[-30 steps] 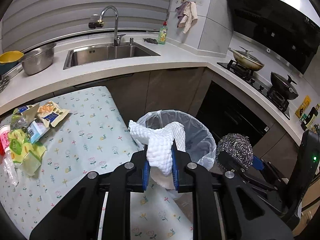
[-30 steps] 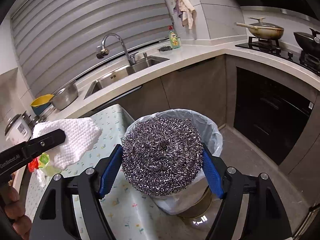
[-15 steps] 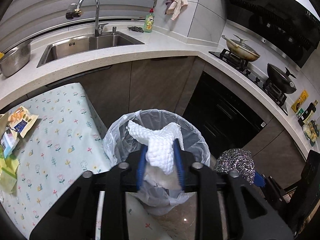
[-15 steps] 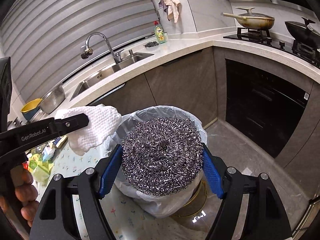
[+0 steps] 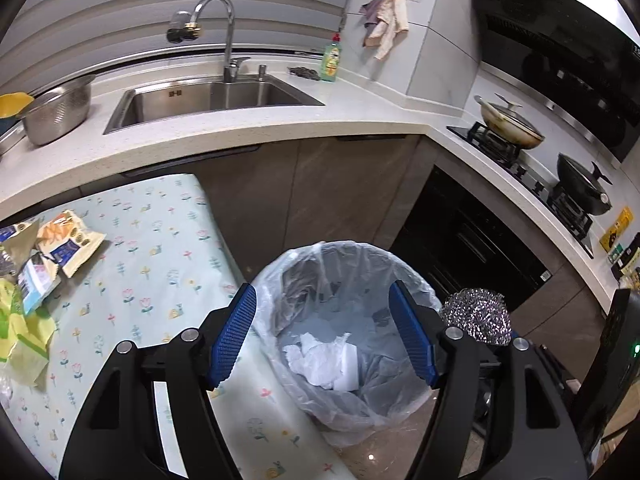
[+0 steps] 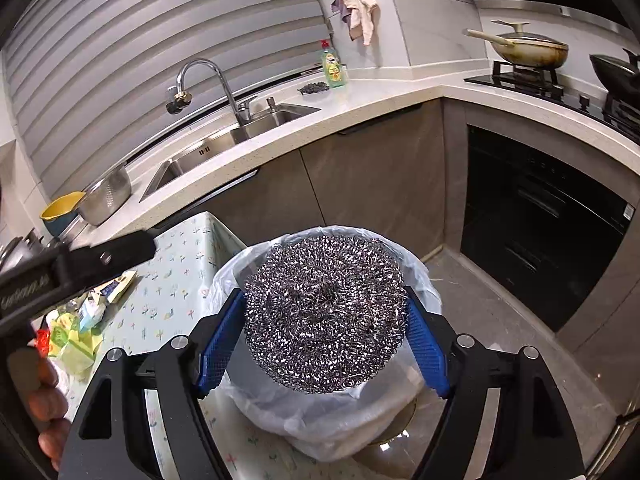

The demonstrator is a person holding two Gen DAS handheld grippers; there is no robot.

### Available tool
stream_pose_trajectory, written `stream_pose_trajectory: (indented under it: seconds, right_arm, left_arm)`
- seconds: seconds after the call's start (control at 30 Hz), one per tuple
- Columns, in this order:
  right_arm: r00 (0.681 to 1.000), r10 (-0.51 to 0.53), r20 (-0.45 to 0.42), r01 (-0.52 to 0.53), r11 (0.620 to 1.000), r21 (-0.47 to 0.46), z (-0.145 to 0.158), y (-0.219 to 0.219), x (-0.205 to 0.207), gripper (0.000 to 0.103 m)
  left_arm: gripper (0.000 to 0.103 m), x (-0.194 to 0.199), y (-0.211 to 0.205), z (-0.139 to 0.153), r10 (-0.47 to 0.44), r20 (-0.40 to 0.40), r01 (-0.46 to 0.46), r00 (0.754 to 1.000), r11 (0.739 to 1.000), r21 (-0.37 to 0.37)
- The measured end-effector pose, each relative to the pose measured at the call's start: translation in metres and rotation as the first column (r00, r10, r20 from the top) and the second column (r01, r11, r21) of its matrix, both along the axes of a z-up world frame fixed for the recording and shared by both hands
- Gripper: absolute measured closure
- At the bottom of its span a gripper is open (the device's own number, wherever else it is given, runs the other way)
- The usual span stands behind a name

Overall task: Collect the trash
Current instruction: 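Carry the paper towel and steel wool to the bin and open both grippers, then move both grippers back over the table toward the remaining trash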

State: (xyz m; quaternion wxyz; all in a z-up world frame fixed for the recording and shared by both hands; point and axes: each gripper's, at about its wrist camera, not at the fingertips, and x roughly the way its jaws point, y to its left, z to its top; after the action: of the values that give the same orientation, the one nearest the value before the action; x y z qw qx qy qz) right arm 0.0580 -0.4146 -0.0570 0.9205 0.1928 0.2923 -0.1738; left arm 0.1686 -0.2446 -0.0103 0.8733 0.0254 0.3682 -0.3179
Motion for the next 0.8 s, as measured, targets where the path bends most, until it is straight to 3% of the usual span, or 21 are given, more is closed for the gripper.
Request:
stream_pose_trajectory:
  seconds: [0.13, 0.8]
  right_arm:
    - [1.000, 0.013, 0.014, -0.013, 1.000, -0.022, 0.006, 0.004, 0.013, 0.026]
    - [0.998, 0.054, 0.040, -0.053, 0.998, -0.028, 0.032, 0.047, 0.002, 0.019]
  left_arm:
    - [0.028, 0.003, 0.015, 0.001, 0.050, 0.027, -0.050, 0.998, 0.999, 0.007]
    - [0.017, -0.005, 0.072, 0.015, 0.171, 0.080, -0.171, 0.982, 0.985, -0.002]
